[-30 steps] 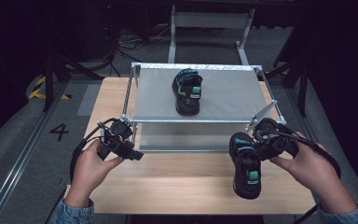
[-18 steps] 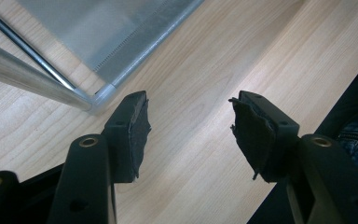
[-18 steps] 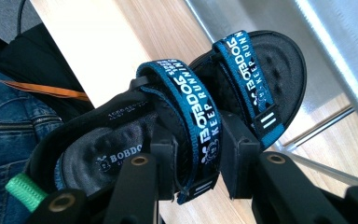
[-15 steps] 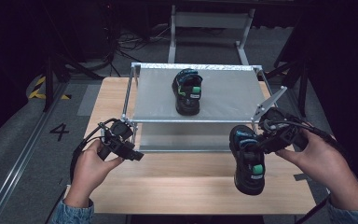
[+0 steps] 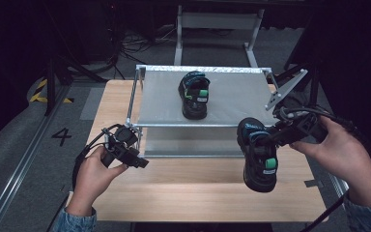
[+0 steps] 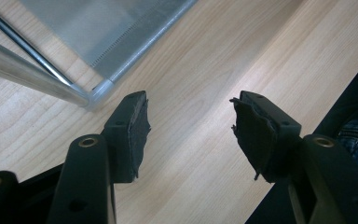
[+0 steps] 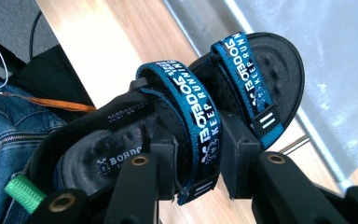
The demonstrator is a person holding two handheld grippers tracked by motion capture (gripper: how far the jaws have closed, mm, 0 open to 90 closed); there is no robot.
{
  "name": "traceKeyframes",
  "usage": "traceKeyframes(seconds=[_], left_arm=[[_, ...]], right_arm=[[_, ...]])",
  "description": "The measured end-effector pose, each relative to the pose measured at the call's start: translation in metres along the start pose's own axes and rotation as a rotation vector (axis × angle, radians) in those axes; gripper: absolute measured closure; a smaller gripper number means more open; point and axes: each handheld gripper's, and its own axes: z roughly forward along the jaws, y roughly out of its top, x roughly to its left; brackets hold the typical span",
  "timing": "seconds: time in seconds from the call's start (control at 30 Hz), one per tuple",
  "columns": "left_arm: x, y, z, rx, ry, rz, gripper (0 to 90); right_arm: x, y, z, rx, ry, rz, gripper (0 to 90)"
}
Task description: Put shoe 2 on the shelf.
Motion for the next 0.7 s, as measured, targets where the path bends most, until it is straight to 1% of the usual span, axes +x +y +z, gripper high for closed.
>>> traceKeyframes(seconds=[0.07,0.13,0.17,0.23,0.3,0.5,0.67,0.7], left_arm=[[-0.001,-0.001,0.0,0.001,0.001,0.008,44.0],[-0.002,-0.004,0.001,0.004,0.002,0.004,44.0],[-0.002,-0.005,0.001,0.0,0.005,0.005,43.8],[-0.002,-0.008,0.002,0.006,0.01,-0.002,43.7],[-0.002,-0.01,0.002,0.006,0.012,-0.008,43.6],[-0.004,-0.013,0.005,0.012,0.02,-0.005,43.2],[-0.005,-0.015,0.008,0.024,0.026,0.006,42.5],[-0.005,-0.016,0.009,0.019,0.028,0.007,42.3]], right_arm=[[-0.005,0.005,-0.005,-0.005,-0.012,0.004,69.8],[-0.006,0.006,-0.006,-0.006,-0.015,0.003,69.8],[-0.01,0.011,-0.008,-0.008,-0.022,-0.002,69.9],[-0.012,0.013,-0.009,-0.009,-0.024,-0.001,69.9],[-0.018,0.018,-0.01,-0.013,-0.024,0.0,69.9],[-0.037,0.036,-0.007,-0.019,-0.035,0.003,69.9],[-0.053,0.046,-0.005,-0.024,-0.036,0.013,69.9],[-0.057,0.049,-0.004,-0.026,-0.038,0.015,69.9]])
